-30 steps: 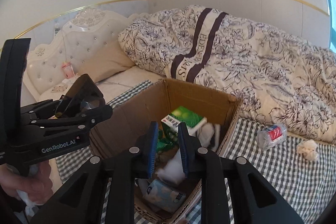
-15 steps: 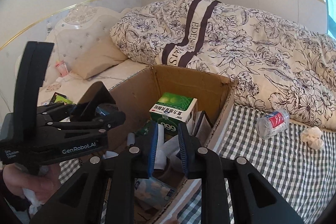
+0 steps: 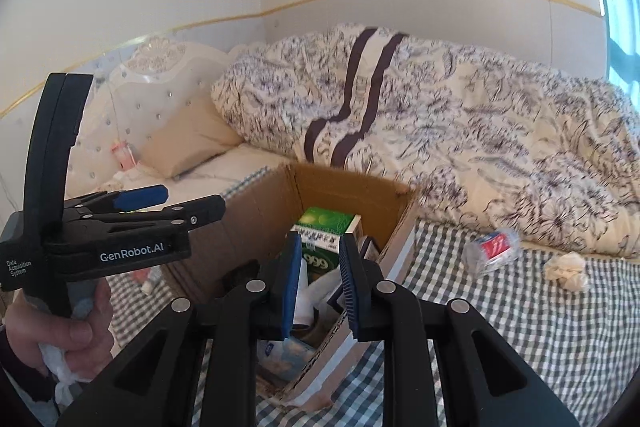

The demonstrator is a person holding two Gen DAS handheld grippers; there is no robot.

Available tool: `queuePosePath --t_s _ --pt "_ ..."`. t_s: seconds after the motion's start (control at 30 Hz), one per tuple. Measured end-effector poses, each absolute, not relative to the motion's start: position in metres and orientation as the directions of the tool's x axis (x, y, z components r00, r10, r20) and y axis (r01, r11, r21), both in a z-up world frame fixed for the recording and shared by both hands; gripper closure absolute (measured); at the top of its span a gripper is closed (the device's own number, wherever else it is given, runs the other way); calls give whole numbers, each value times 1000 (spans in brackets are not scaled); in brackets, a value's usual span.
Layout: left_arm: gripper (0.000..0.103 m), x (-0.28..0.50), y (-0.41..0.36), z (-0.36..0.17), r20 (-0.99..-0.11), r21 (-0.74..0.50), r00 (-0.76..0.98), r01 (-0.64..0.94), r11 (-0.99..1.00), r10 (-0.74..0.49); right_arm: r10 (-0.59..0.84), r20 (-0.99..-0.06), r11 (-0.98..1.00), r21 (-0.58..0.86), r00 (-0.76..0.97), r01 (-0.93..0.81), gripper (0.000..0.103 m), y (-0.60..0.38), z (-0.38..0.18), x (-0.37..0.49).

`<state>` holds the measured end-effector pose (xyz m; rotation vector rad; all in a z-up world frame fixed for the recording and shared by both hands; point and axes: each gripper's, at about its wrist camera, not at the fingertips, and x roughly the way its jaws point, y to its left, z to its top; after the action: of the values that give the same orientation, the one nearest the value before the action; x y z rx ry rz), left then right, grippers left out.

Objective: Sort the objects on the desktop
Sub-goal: 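Open the left tool to drop the black object while the right tool releases the bottle, then move both open tools back toward the remaining items on the checkered cloth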

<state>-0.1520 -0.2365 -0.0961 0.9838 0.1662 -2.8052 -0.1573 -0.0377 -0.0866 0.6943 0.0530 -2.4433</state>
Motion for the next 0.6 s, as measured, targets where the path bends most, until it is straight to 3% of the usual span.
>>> queuePosePath --t_s 0.6 --pt "12 -44 -160 35 -394 -25 -910 151 -988 -129 -490 -257 -864 18 -833 502 84 46 35 -37"
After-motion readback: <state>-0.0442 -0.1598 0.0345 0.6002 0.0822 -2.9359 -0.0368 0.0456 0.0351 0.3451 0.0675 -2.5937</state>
